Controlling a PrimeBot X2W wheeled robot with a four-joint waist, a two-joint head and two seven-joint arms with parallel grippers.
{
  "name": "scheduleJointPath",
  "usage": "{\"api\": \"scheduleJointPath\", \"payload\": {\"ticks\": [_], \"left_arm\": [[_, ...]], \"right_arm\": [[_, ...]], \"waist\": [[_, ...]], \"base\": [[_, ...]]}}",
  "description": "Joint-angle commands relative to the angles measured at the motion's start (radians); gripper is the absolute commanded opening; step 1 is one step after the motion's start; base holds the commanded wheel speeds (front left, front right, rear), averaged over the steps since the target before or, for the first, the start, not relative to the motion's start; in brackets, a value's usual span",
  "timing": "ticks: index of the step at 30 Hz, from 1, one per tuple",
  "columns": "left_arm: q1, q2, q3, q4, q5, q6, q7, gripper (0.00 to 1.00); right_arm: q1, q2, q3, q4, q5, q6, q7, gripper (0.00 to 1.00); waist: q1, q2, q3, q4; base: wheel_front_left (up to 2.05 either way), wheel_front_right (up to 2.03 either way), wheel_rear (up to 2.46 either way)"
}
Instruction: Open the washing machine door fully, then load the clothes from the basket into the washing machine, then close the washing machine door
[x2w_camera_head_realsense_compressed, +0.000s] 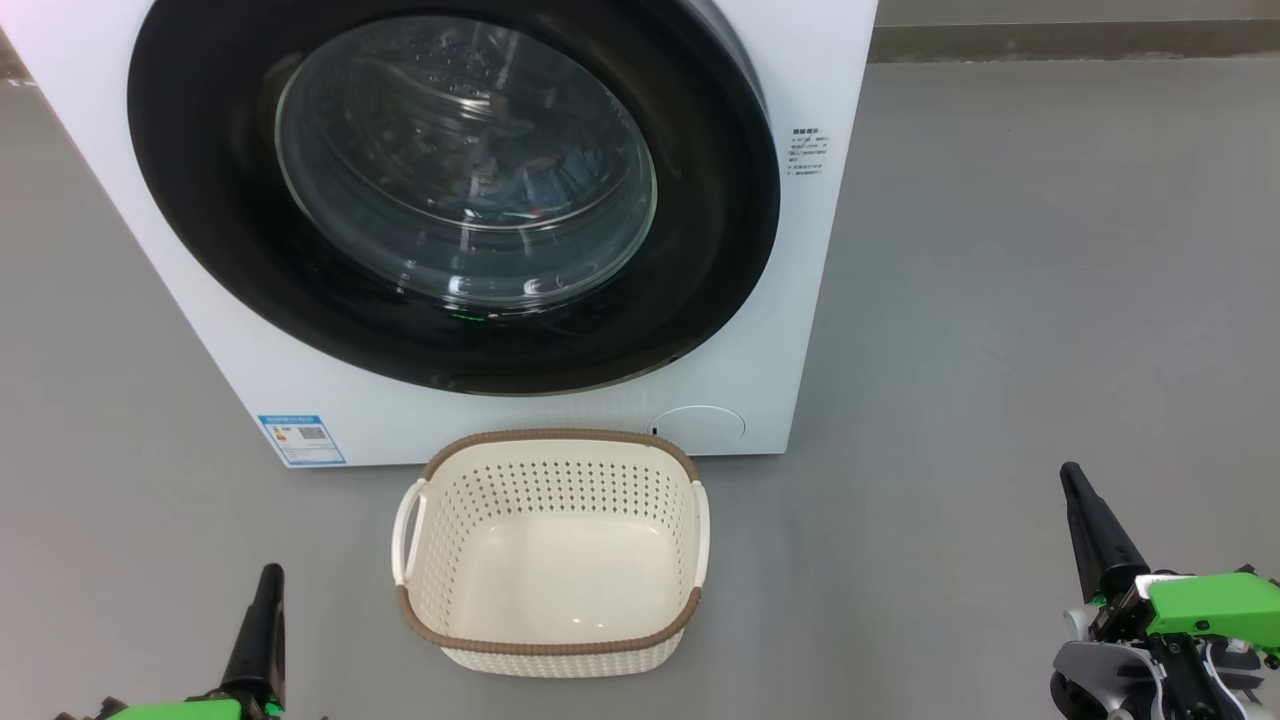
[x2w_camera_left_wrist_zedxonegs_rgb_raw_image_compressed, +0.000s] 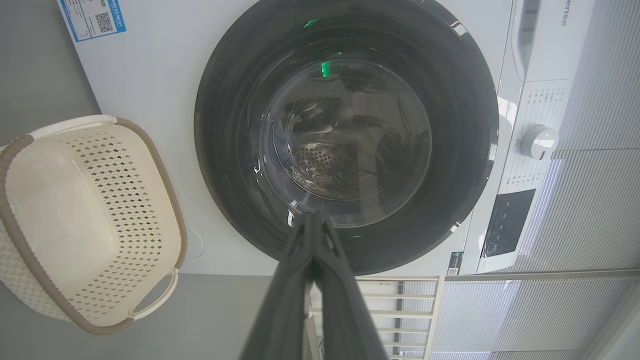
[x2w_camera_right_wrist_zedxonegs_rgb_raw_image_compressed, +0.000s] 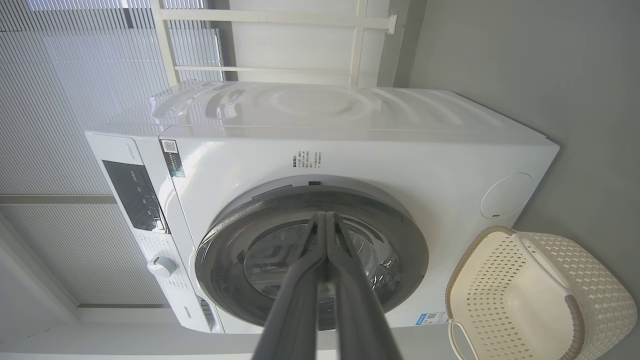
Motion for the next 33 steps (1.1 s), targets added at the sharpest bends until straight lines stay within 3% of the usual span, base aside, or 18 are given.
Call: {"api": "scheduleJointPath", "payload": {"ticks": [1,33], "left_arm": [[-0.042,0.009,0.032,-0.030,-0.007,-0.007,0.007,0.00],[-0.042,0.009,0.032,-0.030,-0.007,-0.007,0.007,0.00]], "right_arm": [[-0.014,-0.008,0.019,-0.030,0.006,0.000,0.004,0.00],[-0.014,-0.008,0.019,-0.030,0.006,0.000,0.004,0.00]], "waist": [[0.0000,-0.0001,0.000,0.000],[0.0000,-0.0001,0.000,0.000]], "base": [[0.00,0.00,0.00],[0.00,0.00,0.00]]}}
